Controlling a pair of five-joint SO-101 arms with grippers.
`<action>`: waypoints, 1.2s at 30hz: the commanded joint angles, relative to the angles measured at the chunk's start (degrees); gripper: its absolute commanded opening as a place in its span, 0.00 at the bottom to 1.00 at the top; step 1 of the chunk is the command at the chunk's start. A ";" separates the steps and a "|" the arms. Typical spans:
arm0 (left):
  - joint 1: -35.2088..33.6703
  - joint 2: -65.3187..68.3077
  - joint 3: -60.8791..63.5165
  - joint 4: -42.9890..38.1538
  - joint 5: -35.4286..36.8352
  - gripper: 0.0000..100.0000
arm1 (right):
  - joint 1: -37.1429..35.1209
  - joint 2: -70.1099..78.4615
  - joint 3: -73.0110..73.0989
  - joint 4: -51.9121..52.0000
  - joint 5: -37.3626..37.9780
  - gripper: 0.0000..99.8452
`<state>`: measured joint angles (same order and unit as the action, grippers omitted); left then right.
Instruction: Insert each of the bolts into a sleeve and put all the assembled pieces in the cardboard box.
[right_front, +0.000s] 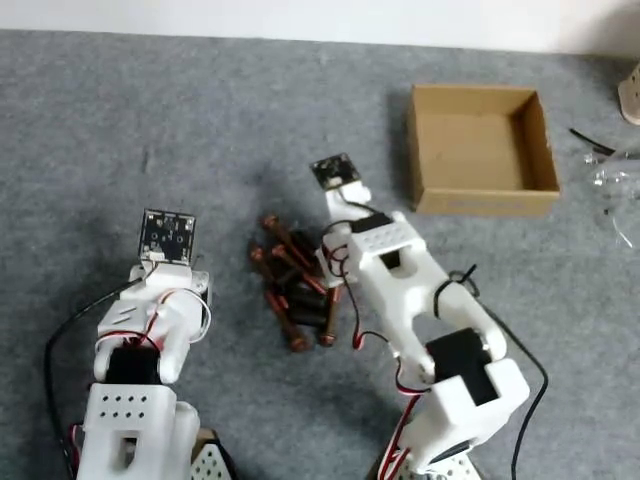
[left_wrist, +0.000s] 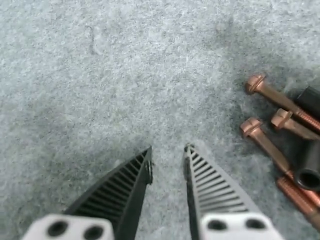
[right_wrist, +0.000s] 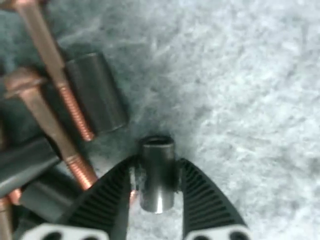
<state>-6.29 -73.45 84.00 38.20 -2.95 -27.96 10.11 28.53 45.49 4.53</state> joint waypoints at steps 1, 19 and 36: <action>0.92 -1.10 -0.48 -1.76 -0.53 0.11 | 0.48 -0.22 0.13 0.66 -0.53 0.00; 0.92 -0.92 -0.31 -1.93 -0.62 0.11 | 4.62 -31.34 20.26 -4.62 1.05 0.00; 1.89 -0.48 -7.16 -2.81 1.41 0.11 | 4.88 -76.97 51.21 -6.37 1.14 0.00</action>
<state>-6.29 -73.45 83.38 37.14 -2.15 -24.00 -60.13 78.64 40.84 4.70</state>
